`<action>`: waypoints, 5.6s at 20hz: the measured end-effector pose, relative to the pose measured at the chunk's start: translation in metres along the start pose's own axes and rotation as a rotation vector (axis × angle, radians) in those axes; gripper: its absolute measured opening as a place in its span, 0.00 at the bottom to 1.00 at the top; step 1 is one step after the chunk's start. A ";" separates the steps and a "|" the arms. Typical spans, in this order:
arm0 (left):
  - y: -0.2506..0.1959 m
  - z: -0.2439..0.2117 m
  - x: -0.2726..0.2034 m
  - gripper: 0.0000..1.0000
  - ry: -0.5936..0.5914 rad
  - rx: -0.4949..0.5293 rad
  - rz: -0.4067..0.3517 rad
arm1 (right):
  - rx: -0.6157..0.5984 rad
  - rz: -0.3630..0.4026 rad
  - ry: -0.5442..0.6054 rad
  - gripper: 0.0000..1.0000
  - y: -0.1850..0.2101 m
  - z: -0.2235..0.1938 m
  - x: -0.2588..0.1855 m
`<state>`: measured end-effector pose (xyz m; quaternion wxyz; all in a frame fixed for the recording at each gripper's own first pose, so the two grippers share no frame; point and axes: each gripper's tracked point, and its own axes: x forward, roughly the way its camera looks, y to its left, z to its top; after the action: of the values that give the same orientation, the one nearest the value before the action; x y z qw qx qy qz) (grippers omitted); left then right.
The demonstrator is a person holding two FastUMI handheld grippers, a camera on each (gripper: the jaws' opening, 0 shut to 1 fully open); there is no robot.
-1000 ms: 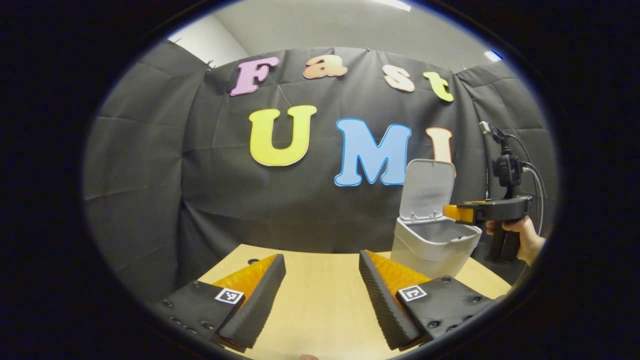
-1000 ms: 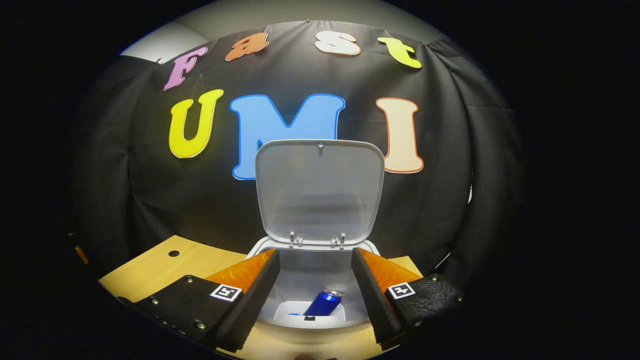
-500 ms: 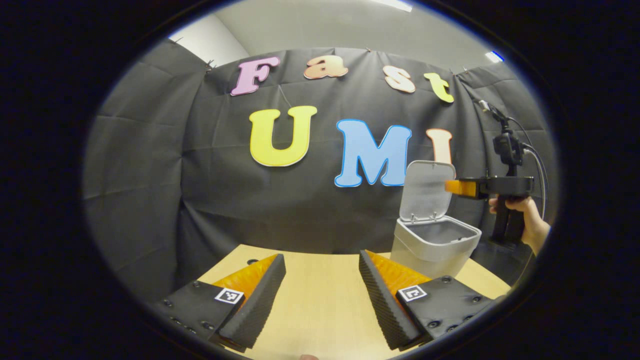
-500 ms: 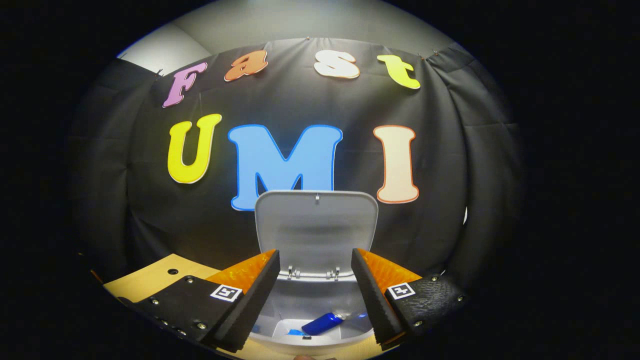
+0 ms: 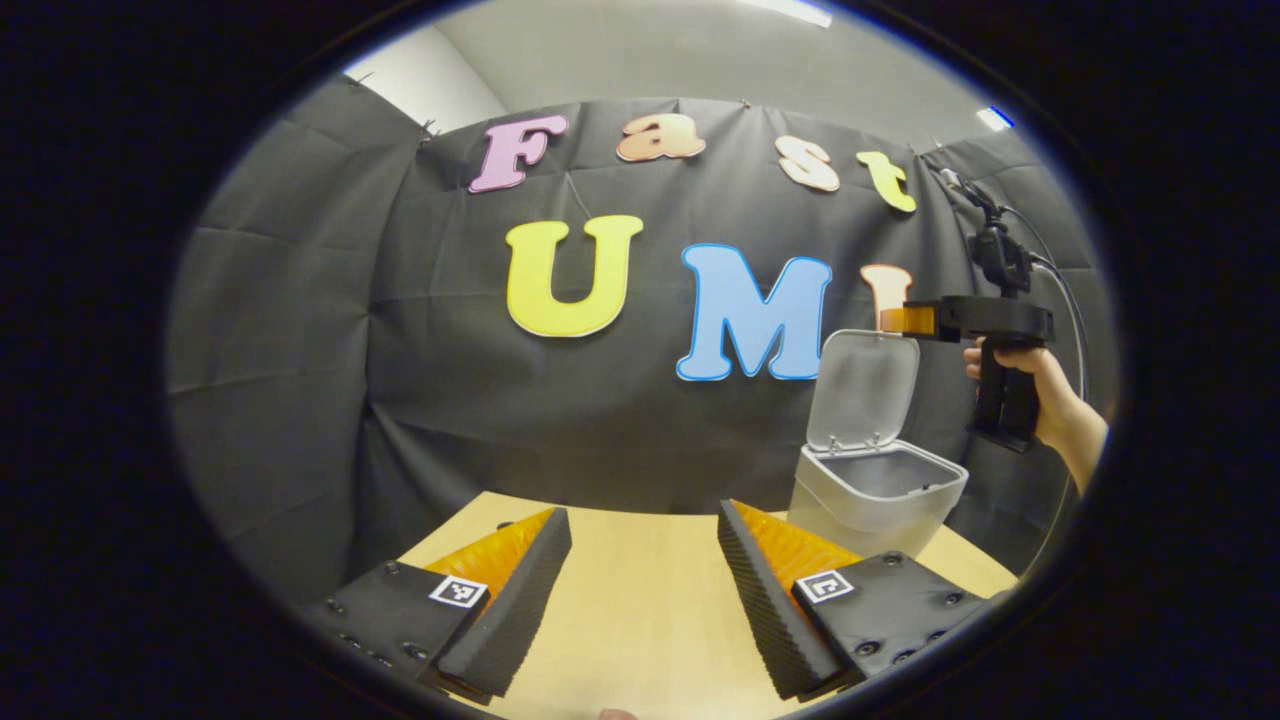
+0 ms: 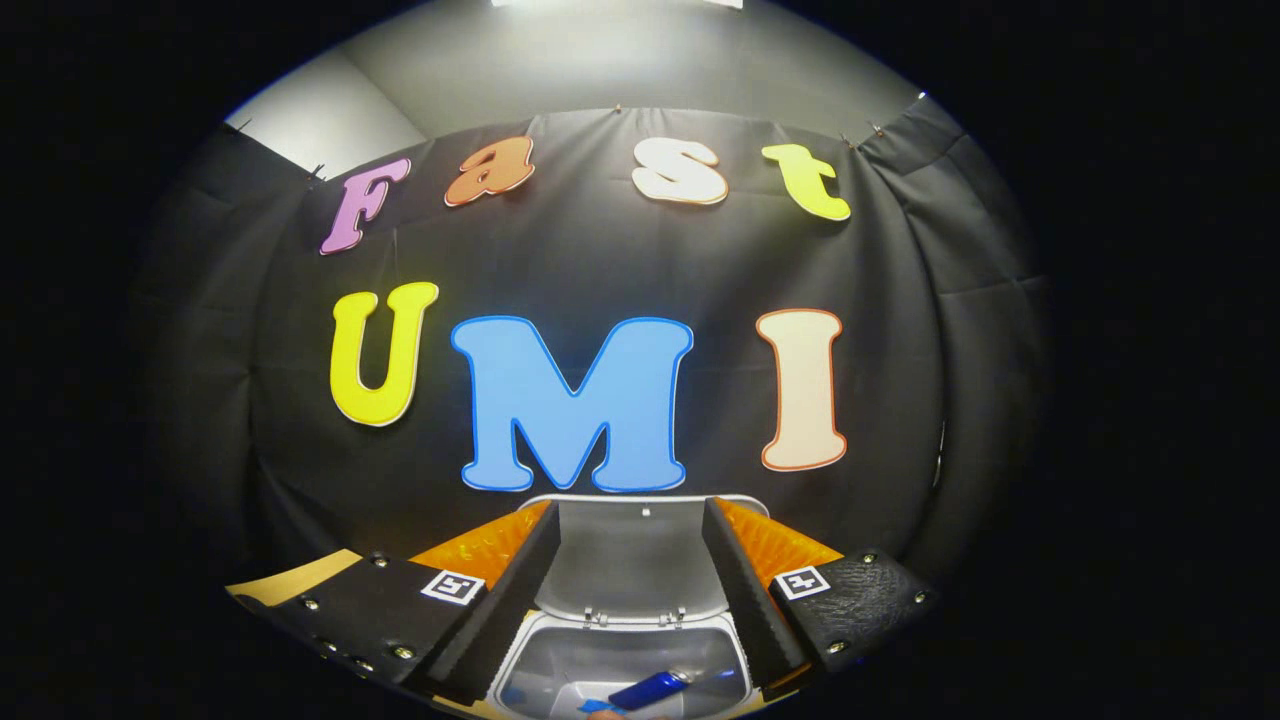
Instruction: Press the lid of the desktop garbage bin to open it, pick up the crumpled paper on the desktop and throw it into the bin, then pick up the pop can on the desktop and drop it into the bin, and finally close the garbage bin lid.
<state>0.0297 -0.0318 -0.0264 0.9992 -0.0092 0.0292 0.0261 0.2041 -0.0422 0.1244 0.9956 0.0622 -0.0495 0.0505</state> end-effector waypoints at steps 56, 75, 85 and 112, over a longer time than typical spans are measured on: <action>-0.007 -0.019 0.008 0.97 -0.003 0.007 -0.070 | 0.013 -0.030 0.546 0.96 -0.002 -0.179 -0.082; -0.025 -0.022 0.010 0.97 -0.011 -0.022 -0.167 | 0.024 -0.061 0.560 0.99 -0.001 -0.190 -0.091; -0.027 -0.014 -0.004 0.96 -0.037 -0.017 -0.160 | -0.013 -0.091 0.565 0.99 -0.003 -0.187 -0.089; -0.006 0.005 0.008 0.97 -0.053 0.061 -0.069 | 0.053 -0.056 0.199 1.00 0.033 -0.106 -0.146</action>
<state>0.0384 -0.0377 -0.0220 0.9997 0.0209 0.0034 -0.0089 0.0663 -0.0102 0.0082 0.9945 0.0847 0.0530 0.0301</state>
